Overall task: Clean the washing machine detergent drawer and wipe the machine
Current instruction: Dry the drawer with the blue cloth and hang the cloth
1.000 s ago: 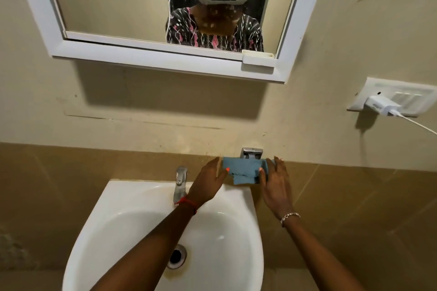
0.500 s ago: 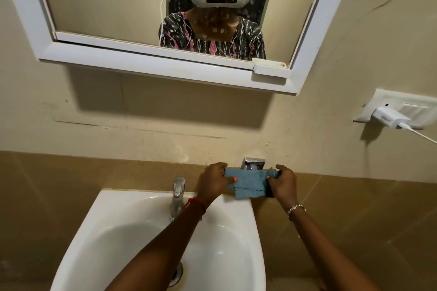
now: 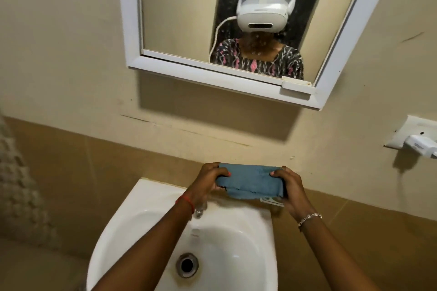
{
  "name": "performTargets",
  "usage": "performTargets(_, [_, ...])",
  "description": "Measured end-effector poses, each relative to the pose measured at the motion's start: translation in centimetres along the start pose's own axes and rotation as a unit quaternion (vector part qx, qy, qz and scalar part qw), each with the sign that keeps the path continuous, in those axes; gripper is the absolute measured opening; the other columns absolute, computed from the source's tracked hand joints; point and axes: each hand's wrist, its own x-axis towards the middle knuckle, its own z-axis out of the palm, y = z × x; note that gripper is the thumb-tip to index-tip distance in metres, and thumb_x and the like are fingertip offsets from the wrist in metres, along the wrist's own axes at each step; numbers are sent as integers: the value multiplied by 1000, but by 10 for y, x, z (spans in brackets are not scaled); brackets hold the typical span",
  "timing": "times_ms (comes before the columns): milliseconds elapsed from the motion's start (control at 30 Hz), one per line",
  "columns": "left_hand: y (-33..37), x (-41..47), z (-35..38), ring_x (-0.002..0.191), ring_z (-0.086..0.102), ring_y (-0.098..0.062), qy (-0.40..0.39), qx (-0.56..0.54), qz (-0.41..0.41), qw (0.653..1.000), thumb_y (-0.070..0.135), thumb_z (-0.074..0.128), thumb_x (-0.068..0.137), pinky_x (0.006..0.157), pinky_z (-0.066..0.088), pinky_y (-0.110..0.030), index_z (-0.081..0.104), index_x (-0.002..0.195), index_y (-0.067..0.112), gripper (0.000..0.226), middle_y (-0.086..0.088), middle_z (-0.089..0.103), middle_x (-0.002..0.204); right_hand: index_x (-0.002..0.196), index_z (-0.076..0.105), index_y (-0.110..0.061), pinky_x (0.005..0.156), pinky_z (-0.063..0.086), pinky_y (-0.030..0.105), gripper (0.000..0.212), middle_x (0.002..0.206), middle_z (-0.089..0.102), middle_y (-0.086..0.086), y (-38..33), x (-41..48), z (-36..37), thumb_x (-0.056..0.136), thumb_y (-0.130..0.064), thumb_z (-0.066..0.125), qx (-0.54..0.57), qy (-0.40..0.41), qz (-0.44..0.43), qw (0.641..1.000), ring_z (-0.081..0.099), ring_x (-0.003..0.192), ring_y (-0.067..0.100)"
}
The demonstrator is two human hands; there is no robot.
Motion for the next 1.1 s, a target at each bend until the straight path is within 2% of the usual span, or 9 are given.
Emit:
performTargets(133, [15, -49, -29, 69, 58, -20, 32, -21, 16, 999, 0, 61, 72, 57, 49, -27, 61, 74, 8, 8, -5, 59, 68, 73, 56, -9, 49, 50, 24, 2, 70, 61, 8, 3, -28, 31, 72, -8, 57, 105, -128, 104, 981, 60, 61, 21])
performTargets(333, [17, -159, -84, 63, 60, -17, 133, -22, 46, 990, -4, 54, 81, 53, 51, -27, 60, 82, 6, 12, -7, 60, 73, 89, 59, -4, 56, 57, 30, 36, 77, 71, 13, 28, -93, 89, 55, -15, 67, 143, -276, 217, 925, 69, 65, 25])
performTargets(433, [9, -227, -116, 59, 56, -12, 212, -16, 51, 976, -3, 54, 83, 46, 48, -20, 57, 91, 5, 11, -8, 55, 73, 73, 61, -6, 50, 55, 26, 24, 69, 67, 13, 50, -135, 125, 50, -11, 67, 145, -333, 253, 897, 67, 57, 25])
performTargets(567, [4, -332, -162, 59, 62, -11, 304, 0, 34, 952, -3, 54, 84, 41, 48, -19, 63, 91, 4, 13, -7, 64, 74, 90, 66, 8, 58, 58, 32, 74, 84, 69, 23, 80, -214, 178, 19, -3, 81, 117, -450, 301, 833, 69, 67, 33])
performTargets(700, [3, -442, -206, 56, 54, -16, 392, -12, 37, 919, -1, 56, 85, 42, 42, -21, 65, 92, 3, 12, -14, 60, 80, 87, 70, 13, 57, 58, 36, 56, 90, 69, 27, 97, -303, 235, 33, 7, 83, 76, -562, 356, 743, 70, 74, 34])
performTargets(800, [0, -517, -227, 57, 60, -14, 456, -7, 49, 889, -1, 58, 84, 44, 49, -20, 67, 90, 8, 15, -10, 64, 79, 106, 62, 15, 73, 58, 46, 80, 106, 65, 31, 108, -360, 274, 31, 4, 89, 31, -611, 386, 691, 68, 87, 38])
performTargets(867, [-1, -566, -238, 65, 66, -14, 490, -15, 64, 869, -2, 59, 84, 49, 54, -22, 66, 92, 9, 16, -8, 67, 81, 108, 63, 14, 85, 53, 48, 79, 112, 63, 30, 114, -396, 301, 35, 2, 89, 7, -649, 393, 651, 67, 93, 38])
performTargets(967, [-5, -641, -257, 81, 67, -20, 534, -20, 80, 841, 0, 61, 83, 62, 59, -29, 66, 96, 6, 16, -9, 69, 90, 113, 59, 15, 92, 49, 48, 73, 118, 59, 31, 118, -459, 338, 46, 4, 85, -25, -684, 385, 619, 64, 101, 38])
performTargets(1100, [-10, -738, -282, 79, 67, -18, 586, -10, 88, 805, 0, 61, 83, 60, 55, -28, 65, 101, 3, 19, -9, 69, 88, 124, 50, 15, 88, 51, 48, 55, 122, 56, 31, 137, -549, 383, 70, 12, 63, -34, -699, 410, 585, 65, 100, 37])
